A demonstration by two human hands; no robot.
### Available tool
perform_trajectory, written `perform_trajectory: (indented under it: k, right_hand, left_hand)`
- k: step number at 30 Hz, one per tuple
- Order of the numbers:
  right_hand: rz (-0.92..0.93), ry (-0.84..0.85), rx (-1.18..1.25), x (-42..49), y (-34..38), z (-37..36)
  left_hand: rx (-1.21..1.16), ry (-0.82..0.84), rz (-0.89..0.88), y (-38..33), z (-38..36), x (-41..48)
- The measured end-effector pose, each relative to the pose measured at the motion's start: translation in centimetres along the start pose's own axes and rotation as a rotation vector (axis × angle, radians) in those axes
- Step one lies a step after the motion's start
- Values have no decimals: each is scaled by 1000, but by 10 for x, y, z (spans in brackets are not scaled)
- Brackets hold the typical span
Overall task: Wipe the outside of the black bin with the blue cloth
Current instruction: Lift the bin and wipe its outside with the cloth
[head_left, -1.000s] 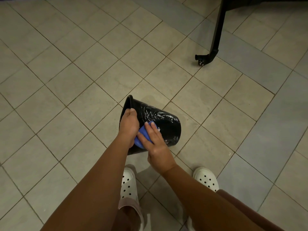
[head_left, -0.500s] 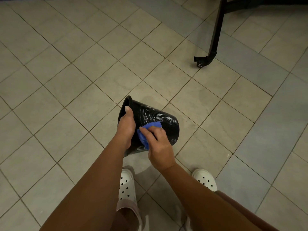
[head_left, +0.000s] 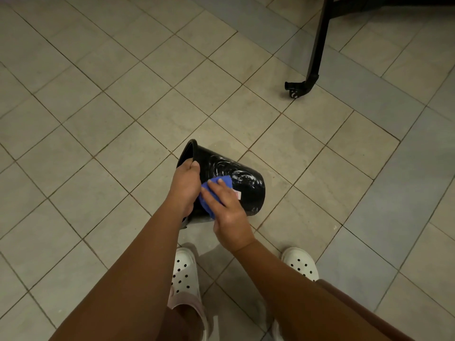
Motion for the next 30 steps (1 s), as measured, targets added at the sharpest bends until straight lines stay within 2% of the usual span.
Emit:
perform_trajectory:
  k: [2,4,6,14,19,26,30]
  right_hand:
    - [-58,-2,8,9,-8,1]
    - [-163,-52,18,10,-23,7]
    - [-190,-111,-34,3,-30,12]
    - [-8,-7,-24,-11,12,-5]
    - [-212,5,65,27,-2,3]
    - [32,51,-57,-15,8,-1]
    - [1,56,-13,-2,5,0]
  left_hand:
    - [-12,-2,-5,0,0,-1]
    - [-12,-8,-1,0,-1,-3]
    - [-15,-6,0,-1,-3,-4]
    - [-92,-40,67,-1,3,-2]
    - [-103,-27,86,0,0,-4]
    - [-114,-62,90,-2,5,-5]
    - [-106,-48,92,-2,1,-8]
Point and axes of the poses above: each hand's wrist, its own x-axis towards the middle knuckle, its own z-axis out of the back of the hand, y = z × x, the point moved 7 cm from there along x, towards the middle knuckle
